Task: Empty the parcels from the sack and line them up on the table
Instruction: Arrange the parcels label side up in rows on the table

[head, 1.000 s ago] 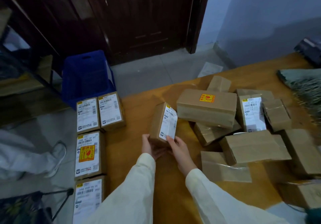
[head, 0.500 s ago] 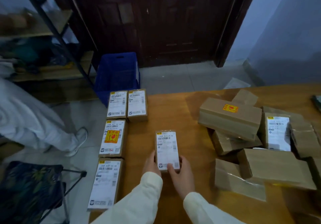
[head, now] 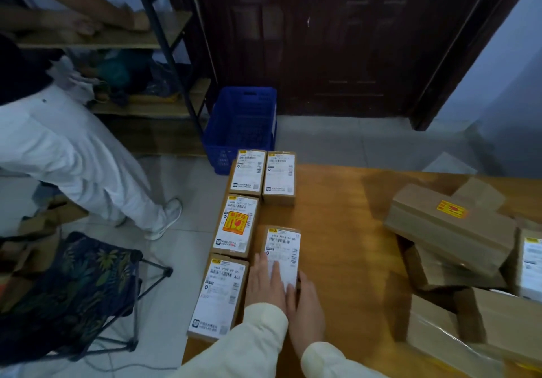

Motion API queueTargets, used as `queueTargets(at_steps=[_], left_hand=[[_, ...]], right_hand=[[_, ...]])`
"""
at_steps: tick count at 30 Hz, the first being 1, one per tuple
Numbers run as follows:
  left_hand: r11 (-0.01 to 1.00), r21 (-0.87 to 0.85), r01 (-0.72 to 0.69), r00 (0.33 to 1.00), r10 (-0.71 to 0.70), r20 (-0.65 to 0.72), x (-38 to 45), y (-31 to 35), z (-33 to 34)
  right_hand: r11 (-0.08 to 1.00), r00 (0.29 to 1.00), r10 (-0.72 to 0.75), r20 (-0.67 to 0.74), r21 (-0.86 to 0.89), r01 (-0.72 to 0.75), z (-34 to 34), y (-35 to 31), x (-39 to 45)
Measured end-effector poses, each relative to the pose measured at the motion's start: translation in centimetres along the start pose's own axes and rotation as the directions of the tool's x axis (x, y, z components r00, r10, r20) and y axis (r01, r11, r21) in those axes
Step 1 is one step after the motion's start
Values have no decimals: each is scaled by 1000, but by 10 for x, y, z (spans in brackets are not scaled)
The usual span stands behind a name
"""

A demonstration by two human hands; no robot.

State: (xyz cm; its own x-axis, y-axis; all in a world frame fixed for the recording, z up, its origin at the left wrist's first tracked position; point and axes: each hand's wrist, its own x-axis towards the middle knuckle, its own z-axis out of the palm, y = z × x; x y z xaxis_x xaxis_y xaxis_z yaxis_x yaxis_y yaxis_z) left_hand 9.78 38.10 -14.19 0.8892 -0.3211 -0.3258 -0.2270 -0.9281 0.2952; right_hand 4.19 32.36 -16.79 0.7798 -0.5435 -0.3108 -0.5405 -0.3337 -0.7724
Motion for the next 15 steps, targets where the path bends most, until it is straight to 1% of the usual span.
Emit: queueTargets(at_steps=[1,2,3,4,9,15], left_hand=[[997,54,-51,998,49,40,1,-2,1],[993,78,-92,996,90,20,3,-6,4],[992,78,-97,995,99,-18,7,-9,8],[993,77,-92,995,94,-26,11,-9,4],[990,86,-114,990,106,89,38,-4,-11],[986,81,-145,985,136,104,65,-4,-16]], right_hand=[[1000,1000,-20,-7,4,20,1,0,1],[999,999,-36,-12,2,36,3,0,4],[999,999,-50,-17,-5,50,5,-1,6],[998,998,-58,-21,-16,58,6,-3,10],[995,995,-93,-33,-43,92,9,-17,38],[986,993,-107,-47,-133,100,13,-25,68]])
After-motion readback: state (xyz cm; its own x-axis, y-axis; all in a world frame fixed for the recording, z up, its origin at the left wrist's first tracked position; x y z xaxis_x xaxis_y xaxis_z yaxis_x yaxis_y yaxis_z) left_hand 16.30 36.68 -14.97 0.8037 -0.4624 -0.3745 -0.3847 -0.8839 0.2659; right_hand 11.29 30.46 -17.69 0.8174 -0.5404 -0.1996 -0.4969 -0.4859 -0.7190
